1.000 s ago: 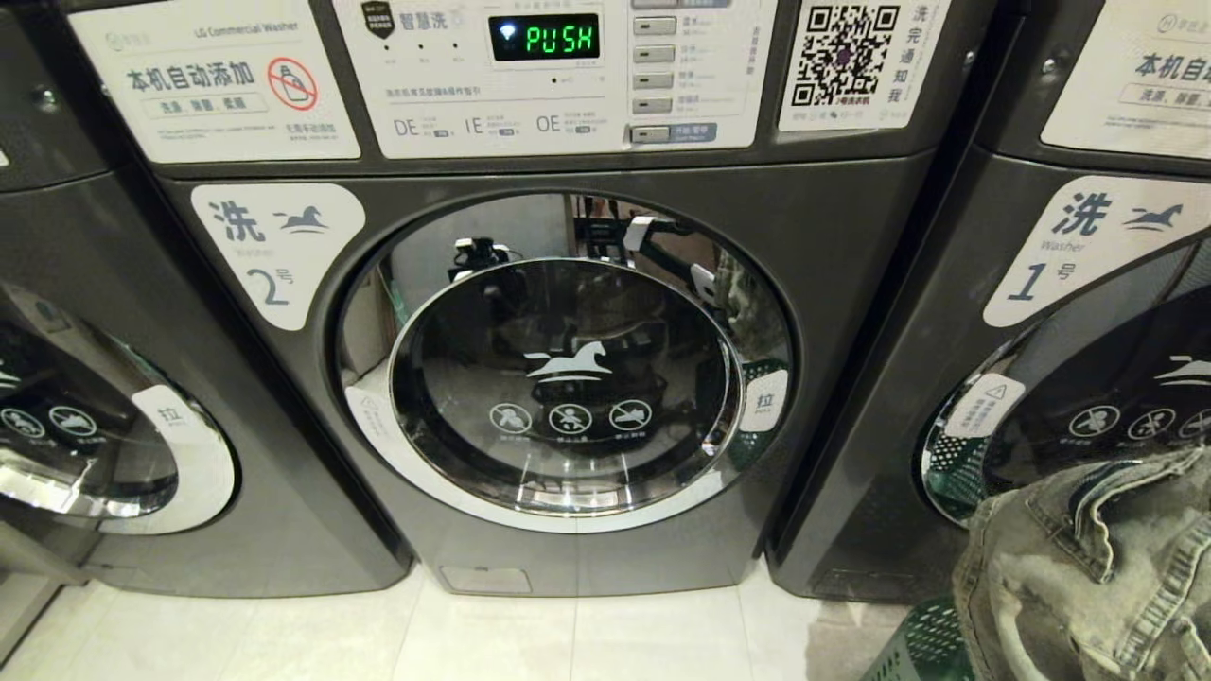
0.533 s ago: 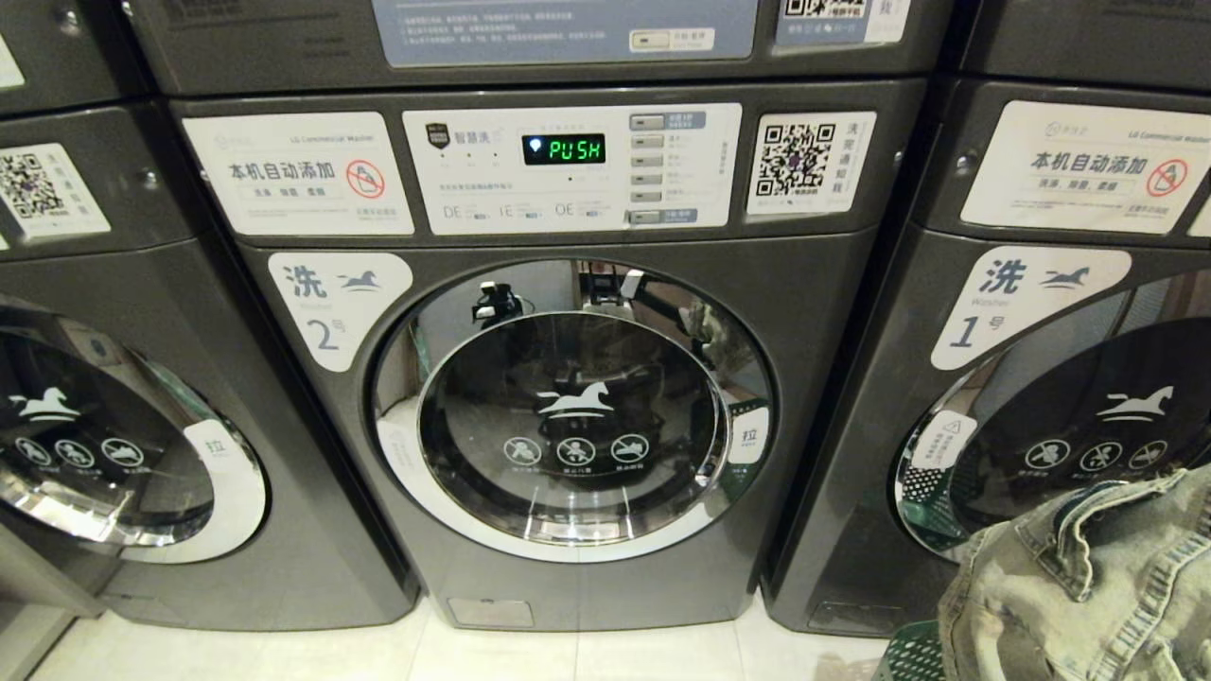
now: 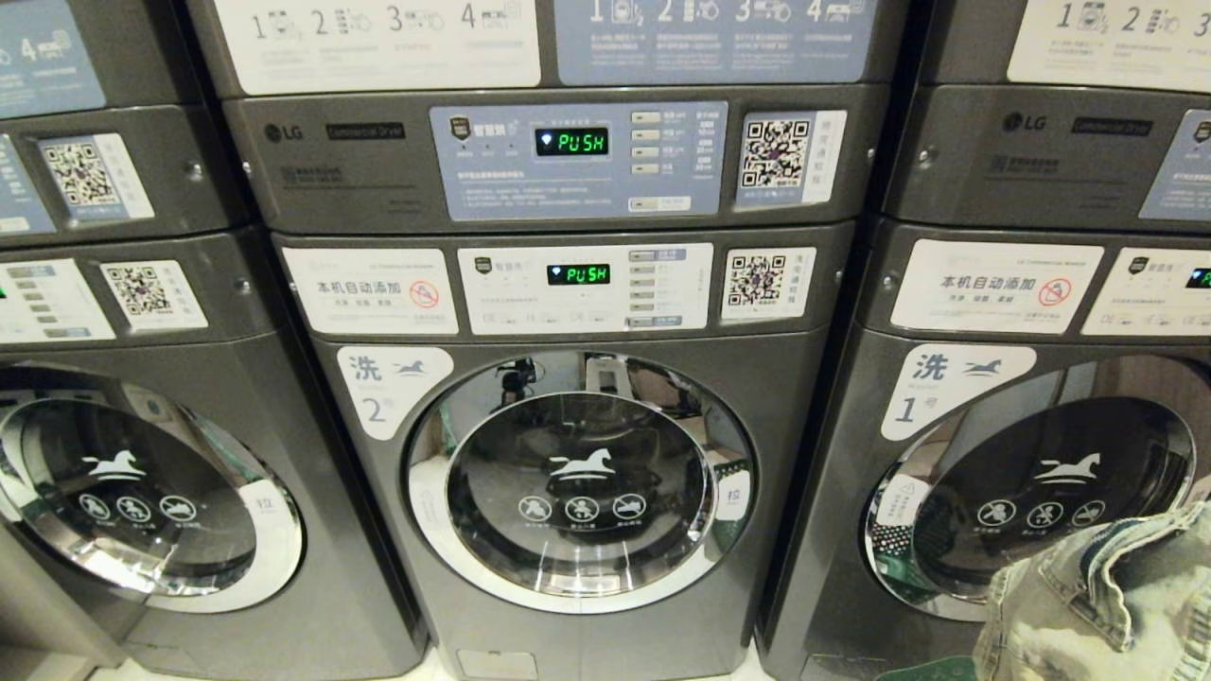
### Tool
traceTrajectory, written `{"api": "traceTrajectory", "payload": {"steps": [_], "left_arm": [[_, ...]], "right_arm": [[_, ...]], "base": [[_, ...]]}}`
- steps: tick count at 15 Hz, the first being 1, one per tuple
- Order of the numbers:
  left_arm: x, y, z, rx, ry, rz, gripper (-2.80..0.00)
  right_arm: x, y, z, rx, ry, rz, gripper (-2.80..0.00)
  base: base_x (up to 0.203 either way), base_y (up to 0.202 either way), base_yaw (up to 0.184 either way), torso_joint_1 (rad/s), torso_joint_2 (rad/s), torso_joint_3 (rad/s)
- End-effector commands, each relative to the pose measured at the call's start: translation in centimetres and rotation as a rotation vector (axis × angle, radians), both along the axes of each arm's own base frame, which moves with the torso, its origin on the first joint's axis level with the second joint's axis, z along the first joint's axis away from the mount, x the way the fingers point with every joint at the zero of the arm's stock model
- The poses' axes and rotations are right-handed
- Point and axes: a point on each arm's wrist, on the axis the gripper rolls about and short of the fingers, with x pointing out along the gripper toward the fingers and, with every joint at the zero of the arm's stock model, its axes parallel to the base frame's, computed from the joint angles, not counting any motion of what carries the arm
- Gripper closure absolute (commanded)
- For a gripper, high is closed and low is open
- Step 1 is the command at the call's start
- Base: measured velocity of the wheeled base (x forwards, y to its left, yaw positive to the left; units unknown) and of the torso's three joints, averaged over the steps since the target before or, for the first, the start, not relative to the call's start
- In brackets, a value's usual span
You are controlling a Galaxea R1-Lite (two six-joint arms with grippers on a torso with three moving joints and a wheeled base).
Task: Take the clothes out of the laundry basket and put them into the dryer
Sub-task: Put the clothes in the dryer
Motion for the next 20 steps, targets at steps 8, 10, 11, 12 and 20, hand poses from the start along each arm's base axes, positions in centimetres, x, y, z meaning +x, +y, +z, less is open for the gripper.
{"api": "traceTrajectory", "payload": {"steps": [8,10,11,12,20], "left_arm": [[0.1,0.0,-0.4,-0.001,0.013,0.000,0.00],[0.1,0.0,-0.4,-0.001,0.014,0.000,0.00],[0.1,0.0,-0.4,-0.001,0.013,0.000,0.00],[0.1,0.0,-0.4,-0.001,0.011,0.000,0.00],[0.1,0.0,-0.4,-0.001,0.012,0.000,0.00]], "right_arm": [[0.2,-0.2,-0.5,0.017,0.016,0.003,0.00],[0.2,-0.2,-0.5,0.018,0.016,0.005,0.00],[0.2,-0.2,-0.5,0.016,0.017,0.004,0.00],[0.2,-0.2,-0.5,0.018,0.017,0.003,0.00],[0.4,-0.4,-1.2,0.037,0.034,0.004,0.00]], "base": [[0.000,0.000,0.000,0.211,-0.50,-0.128],[0.000,0.000,0.000,0.240,-0.53,-0.270],[0.000,0.000,0.000,0.248,-0.56,-0.295],[0.000,0.000,0.000,0.259,-0.56,-0.305],[0.000,0.000,0.000,0.257,-0.55,-0.293]]}}
